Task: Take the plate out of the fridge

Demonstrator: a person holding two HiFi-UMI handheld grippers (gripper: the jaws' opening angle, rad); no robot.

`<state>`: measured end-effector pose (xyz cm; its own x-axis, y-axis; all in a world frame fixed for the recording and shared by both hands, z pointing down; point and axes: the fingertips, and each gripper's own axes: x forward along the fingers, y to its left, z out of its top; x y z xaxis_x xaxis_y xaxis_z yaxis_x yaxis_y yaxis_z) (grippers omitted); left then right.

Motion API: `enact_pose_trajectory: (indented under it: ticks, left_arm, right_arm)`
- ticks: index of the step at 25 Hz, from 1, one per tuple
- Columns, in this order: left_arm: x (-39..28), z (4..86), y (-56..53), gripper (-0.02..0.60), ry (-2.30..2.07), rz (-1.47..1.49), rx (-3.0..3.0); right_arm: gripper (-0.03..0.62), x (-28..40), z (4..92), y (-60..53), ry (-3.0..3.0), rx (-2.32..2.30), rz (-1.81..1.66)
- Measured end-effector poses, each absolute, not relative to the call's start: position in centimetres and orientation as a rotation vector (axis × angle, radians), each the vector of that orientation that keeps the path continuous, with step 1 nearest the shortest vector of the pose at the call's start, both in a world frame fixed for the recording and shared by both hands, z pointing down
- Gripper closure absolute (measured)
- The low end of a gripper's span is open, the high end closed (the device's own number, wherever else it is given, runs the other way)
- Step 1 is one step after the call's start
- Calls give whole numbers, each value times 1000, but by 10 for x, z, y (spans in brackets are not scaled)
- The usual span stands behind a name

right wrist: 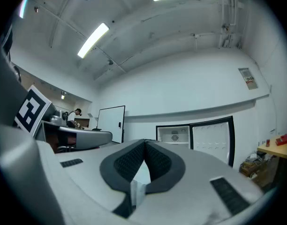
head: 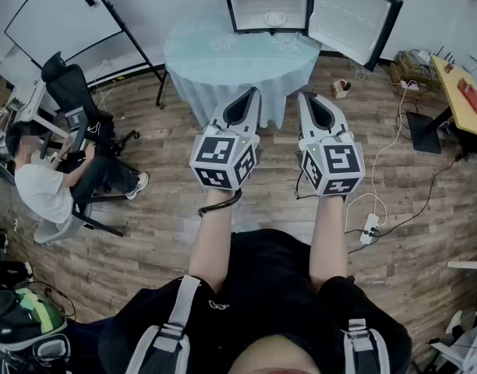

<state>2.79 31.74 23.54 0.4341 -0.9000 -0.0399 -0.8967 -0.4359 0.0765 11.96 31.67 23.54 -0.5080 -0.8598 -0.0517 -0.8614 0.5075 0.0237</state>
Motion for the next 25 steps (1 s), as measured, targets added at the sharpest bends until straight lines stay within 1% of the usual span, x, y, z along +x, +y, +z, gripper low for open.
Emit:
enact_pose_trajectory:
  ticks: [6,11,17,25]
  left_arm:
    - [41,242,323,581,-1620,-87,2621]
    - [29,252,311,581,-1615,-75,2605]
    - [27,263,280,581,-1582,-85,2589]
    - [13,265,209,581,-1504,-138,2595]
  right_arm:
    - [595,123,233,317,2659,-1509,48]
    - [595,113,247,306,2659,-1525,28]
    - [595,124,252,277,2621,-1581,-5]
    - [595,117,253,208,2588,-1667,-16]
